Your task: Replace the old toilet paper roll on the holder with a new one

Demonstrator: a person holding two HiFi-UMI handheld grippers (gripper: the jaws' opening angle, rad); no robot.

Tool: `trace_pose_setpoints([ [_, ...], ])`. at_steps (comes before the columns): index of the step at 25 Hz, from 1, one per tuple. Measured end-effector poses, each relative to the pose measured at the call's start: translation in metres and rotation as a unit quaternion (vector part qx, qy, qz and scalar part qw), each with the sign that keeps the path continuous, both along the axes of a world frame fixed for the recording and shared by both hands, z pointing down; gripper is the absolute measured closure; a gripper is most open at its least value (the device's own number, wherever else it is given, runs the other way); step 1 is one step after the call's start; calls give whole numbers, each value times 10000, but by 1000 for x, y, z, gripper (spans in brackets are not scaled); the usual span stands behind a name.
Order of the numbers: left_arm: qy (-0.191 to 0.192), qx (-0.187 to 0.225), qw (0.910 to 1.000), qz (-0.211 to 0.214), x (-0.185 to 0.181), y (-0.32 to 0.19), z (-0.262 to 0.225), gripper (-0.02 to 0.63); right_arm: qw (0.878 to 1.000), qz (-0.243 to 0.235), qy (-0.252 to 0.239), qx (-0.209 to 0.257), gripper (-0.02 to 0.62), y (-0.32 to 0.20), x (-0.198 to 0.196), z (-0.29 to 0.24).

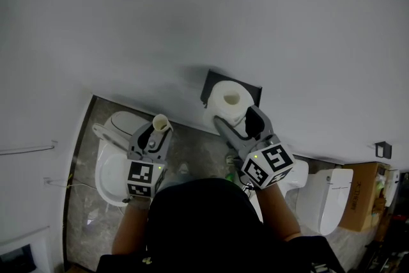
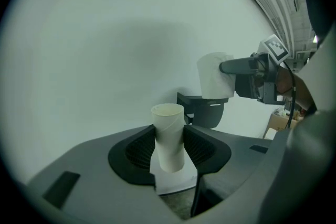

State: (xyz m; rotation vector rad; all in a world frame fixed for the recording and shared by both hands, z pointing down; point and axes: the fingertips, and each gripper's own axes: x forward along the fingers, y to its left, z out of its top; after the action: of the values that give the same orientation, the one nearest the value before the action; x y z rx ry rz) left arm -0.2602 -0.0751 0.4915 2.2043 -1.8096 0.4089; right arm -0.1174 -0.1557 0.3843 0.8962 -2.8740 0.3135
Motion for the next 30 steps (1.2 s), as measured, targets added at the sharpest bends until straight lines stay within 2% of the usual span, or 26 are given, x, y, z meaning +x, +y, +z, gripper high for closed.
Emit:
trace_pose_setpoints([
  [5, 23, 12, 10000, 31, -4, -9, 2, 426, 9995, 200, -98, 237, 252, -19, -4, -15],
  [17, 74, -21, 10000, 60, -17, -30, 9, 425, 9953, 723, 289, 578, 252, -68, -11, -3],
  [26, 75, -49, 9999, 58, -28, -40, 12, 426, 9944, 712, 581, 530, 252, -80, -23, 16],
  [30, 113, -72, 9999, -83, -34, -46, 9, 426, 9934, 664, 726, 596, 252, -83, -25, 23],
])
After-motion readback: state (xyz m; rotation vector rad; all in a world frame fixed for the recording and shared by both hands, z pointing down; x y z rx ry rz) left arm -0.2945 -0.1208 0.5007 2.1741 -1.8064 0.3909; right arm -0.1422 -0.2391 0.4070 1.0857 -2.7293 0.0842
